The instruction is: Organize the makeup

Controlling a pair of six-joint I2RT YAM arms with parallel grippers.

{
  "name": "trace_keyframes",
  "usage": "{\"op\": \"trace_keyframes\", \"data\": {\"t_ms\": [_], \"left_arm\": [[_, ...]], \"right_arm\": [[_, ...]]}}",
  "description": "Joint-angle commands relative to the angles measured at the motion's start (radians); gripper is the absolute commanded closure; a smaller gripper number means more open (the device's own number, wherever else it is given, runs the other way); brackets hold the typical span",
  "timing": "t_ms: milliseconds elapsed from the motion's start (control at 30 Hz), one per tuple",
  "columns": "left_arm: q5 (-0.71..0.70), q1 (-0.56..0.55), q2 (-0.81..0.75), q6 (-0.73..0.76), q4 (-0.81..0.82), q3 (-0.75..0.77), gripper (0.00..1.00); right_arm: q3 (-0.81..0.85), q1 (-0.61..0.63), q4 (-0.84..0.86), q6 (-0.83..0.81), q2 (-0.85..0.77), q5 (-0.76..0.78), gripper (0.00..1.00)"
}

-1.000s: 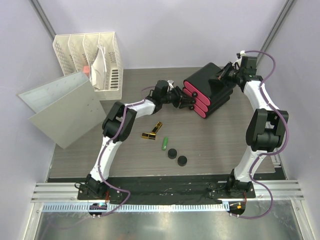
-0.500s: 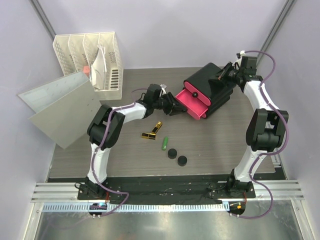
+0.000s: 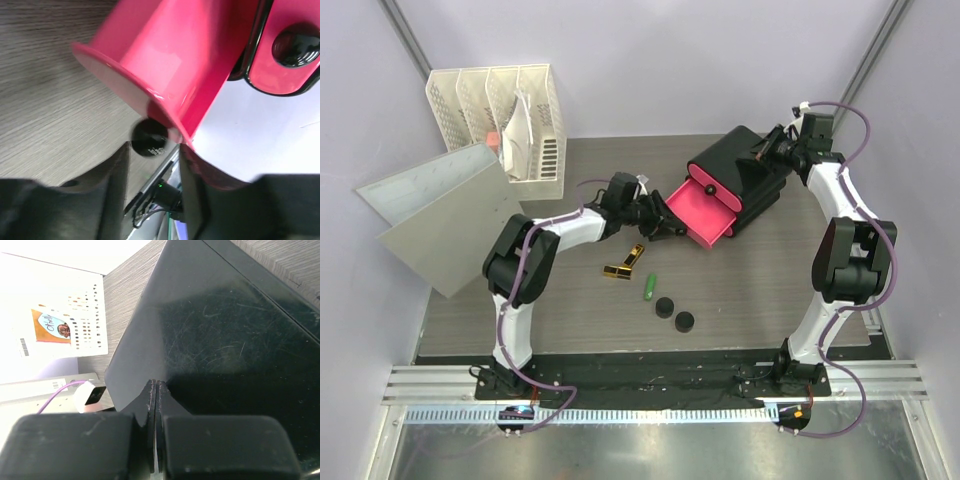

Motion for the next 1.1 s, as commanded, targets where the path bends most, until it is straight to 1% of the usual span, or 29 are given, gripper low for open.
{"op": "trace_keyframes", "data": {"t_ms": [0, 33, 133, 167, 233, 267, 367, 400, 500, 533, 567, 600, 633, 700, 867, 933, 1067], "left_arm": [[-0.021, -0.003, -0.08, 0.106, -0.118, 0.088, 0.52], [-0.026, -0.003, -0.088, 0.148, -0.176, 0.097, 0.5], [-0.045, -0.001, -0.117, 0.227, -0.26, 0.131, 0.45], [-0.062, -0.001, -0.135, 0.252, -0.312, 0.142, 0.43], [-0.081, -0.003, -0.16, 0.293, -0.375, 0.151, 0.42], [-0.09, -0.003, -0.17, 0.347, -0.449, 0.157, 0.42], [-0.148, -0.003, -0.212, 0.448, -0.569, 0.177, 0.41], [-0.192, -0.003, -0.23, 0.474, -0.639, 0.183, 0.4], [-0.266, -0.004, -0.261, 0.57, -0.772, 0.175, 0.39], [-0.332, -0.004, -0.264, 0.593, -0.803, 0.174, 0.39], [-0.364, -0.004, -0.266, 0.623, -0.83, 0.171, 0.39], [-0.393, -0.004, -0.264, 0.675, -0.892, 0.172, 0.38], [-0.461, -0.006, -0.258, 0.706, -0.915, 0.174, 0.38], [-0.513, -0.011, -0.252, 0.775, -0.946, 0.168, 0.37], [-0.611, -0.052, -0.217, 0.855, -1.002, 0.171, 0.37], [-0.616, -0.067, -0.21, 0.869, -1.008, 0.169, 0.37], [-0.587, -0.133, -0.207, 0.872, -1.002, 0.169, 0.37]], "right_arm": [[-0.049, 0.005, -0.109, -0.04, 0.029, 0.052, 0.99], [-0.051, 0.005, -0.109, -0.04, 0.03, 0.051, 0.99], [-0.051, 0.007, -0.109, -0.04, 0.032, 0.051, 0.99], [-0.049, 0.007, -0.109, -0.041, 0.032, 0.051, 0.99], [-0.048, 0.007, -0.11, -0.04, 0.033, 0.049, 0.99], [-0.048, 0.007, -0.109, -0.04, 0.035, 0.049, 0.99], [-0.043, 0.008, -0.109, -0.04, 0.038, 0.048, 0.99], [-0.043, 0.008, -0.109, -0.038, 0.038, 0.046, 0.99], [-0.038, 0.008, -0.109, -0.04, 0.04, 0.045, 0.99], [-0.037, 0.008, -0.11, -0.041, 0.041, 0.045, 0.99], [-0.037, 0.008, -0.11, -0.041, 0.041, 0.042, 0.99], [-0.035, 0.008, -0.11, -0.043, 0.041, 0.041, 0.99], [-0.038, 0.008, -0.109, -0.041, 0.041, 0.041, 0.99], [-0.041, 0.008, -0.109, -0.04, 0.044, 0.04, 0.99], [-0.046, 0.008, -0.109, -0.041, 0.044, 0.041, 0.99], [-0.045, 0.01, -0.109, -0.041, 0.047, 0.041, 0.99], [-0.043, 0.011, -0.109, -0.041, 0.052, 0.04, 0.99]]}}
